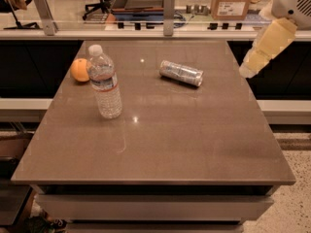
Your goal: Place redbull can upright
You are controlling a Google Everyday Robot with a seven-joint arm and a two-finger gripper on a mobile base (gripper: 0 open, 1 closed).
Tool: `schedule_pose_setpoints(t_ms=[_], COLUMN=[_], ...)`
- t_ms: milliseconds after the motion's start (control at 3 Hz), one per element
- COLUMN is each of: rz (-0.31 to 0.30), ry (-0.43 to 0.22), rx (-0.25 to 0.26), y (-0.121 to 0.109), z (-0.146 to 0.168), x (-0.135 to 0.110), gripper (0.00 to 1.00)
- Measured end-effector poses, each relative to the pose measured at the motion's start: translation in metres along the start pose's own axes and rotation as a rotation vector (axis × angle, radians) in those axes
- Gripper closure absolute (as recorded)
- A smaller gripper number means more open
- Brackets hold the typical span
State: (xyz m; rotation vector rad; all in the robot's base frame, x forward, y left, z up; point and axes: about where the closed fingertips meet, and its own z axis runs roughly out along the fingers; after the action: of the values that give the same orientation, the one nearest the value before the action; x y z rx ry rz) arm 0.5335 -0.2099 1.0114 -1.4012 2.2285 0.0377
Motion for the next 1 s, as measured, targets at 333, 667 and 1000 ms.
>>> schedule_pose_setpoints(t_ms=[333, 667, 1000], rz=[0.069, 0.120, 0.141], ry=[-0.019, 0.010, 0.085], rx=[-0.007, -0.007, -0.018], y=[-0.024, -0.047, -0.065], z=[0.016, 0.040, 0.070], x=[-0.019, -0.037, -0.049], gripper=[0.00, 0.00, 0.00])
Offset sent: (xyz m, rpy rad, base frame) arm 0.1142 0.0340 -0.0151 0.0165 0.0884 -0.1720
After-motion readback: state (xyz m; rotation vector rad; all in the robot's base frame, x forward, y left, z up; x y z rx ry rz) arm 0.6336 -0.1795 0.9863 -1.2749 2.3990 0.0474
